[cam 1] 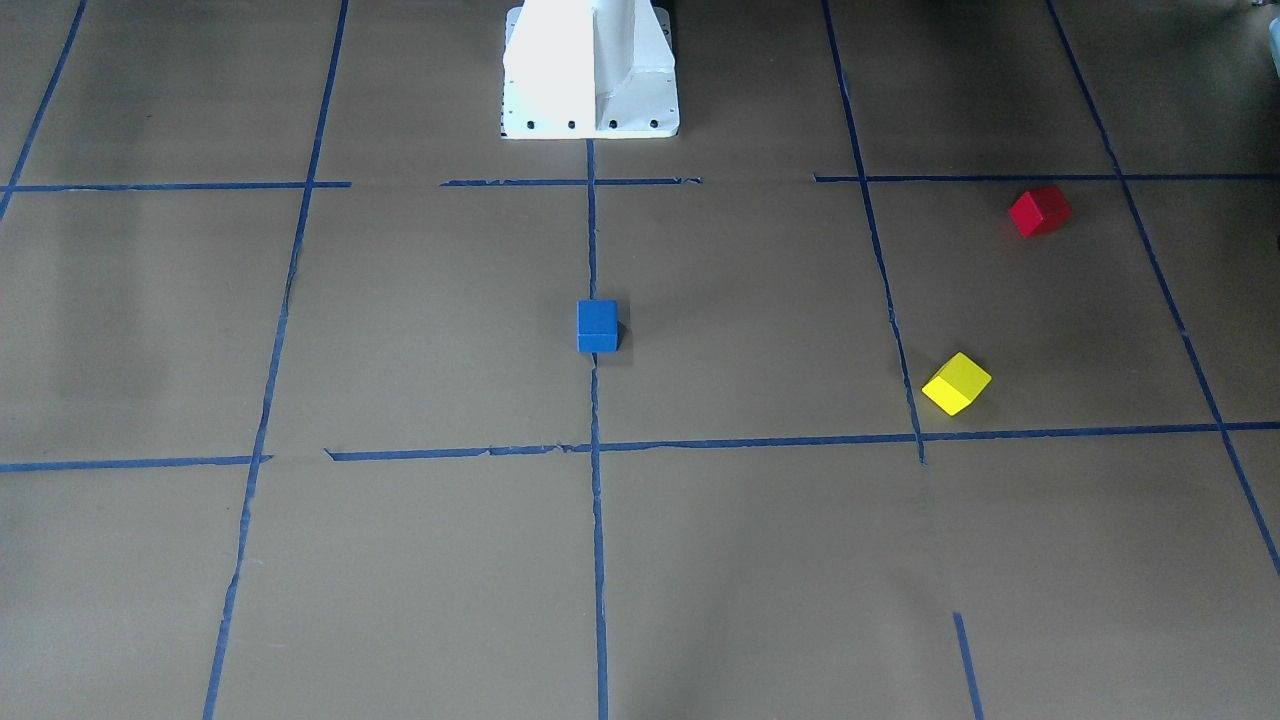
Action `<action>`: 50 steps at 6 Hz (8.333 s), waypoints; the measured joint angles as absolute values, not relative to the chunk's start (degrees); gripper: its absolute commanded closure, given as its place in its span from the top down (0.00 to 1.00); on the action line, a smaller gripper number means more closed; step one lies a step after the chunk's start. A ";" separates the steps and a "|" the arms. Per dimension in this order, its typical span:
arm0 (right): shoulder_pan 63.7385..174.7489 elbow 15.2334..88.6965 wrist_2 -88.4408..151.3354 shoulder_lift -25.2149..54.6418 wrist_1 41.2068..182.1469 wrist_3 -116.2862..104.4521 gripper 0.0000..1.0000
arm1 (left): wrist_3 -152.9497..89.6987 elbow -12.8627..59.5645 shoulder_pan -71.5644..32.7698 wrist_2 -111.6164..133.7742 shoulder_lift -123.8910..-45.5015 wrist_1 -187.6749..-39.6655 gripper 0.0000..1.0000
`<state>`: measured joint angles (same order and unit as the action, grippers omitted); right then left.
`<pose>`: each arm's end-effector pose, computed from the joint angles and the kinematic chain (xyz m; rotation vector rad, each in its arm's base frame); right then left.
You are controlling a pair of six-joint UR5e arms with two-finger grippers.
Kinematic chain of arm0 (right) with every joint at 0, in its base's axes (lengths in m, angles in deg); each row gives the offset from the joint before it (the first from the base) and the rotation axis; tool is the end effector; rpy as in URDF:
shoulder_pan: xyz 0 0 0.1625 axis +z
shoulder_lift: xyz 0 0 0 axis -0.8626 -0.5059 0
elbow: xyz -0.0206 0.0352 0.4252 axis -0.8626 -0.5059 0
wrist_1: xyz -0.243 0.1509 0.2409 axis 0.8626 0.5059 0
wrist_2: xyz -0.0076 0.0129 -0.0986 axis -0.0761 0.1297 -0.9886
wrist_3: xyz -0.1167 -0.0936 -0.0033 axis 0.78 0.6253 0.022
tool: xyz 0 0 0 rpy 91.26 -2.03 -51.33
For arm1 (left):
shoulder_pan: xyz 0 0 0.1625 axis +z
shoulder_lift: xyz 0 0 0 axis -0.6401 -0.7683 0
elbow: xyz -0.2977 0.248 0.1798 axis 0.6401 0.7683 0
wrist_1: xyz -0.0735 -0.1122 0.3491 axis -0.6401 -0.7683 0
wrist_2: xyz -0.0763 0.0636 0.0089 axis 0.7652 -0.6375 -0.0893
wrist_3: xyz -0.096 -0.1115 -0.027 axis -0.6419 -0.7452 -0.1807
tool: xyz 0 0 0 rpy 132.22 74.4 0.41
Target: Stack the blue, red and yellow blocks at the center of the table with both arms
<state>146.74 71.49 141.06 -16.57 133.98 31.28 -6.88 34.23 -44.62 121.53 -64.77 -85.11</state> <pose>0.0136 -0.3656 0.6190 0.1540 -0.7346 -0.4068 0.0113 -0.4572 0.6137 0.1828 0.7278 0.3183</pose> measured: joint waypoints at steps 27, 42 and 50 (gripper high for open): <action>151.02 69.83 140.96 -23.32 133.71 32.91 1.00 | -79.61 30.67 6.26 102.01 -107.99 -86.57 0.00; 151.02 69.54 140.96 -23.23 133.72 32.91 1.00 | -83.50 15.52 9.83 98.31 -118.31 -86.62 0.99; 151.02 69.33 141.05 -22.97 133.72 32.93 1.00 | -25.19 29.02 -14.75 114.86 -81.73 -104.19 0.99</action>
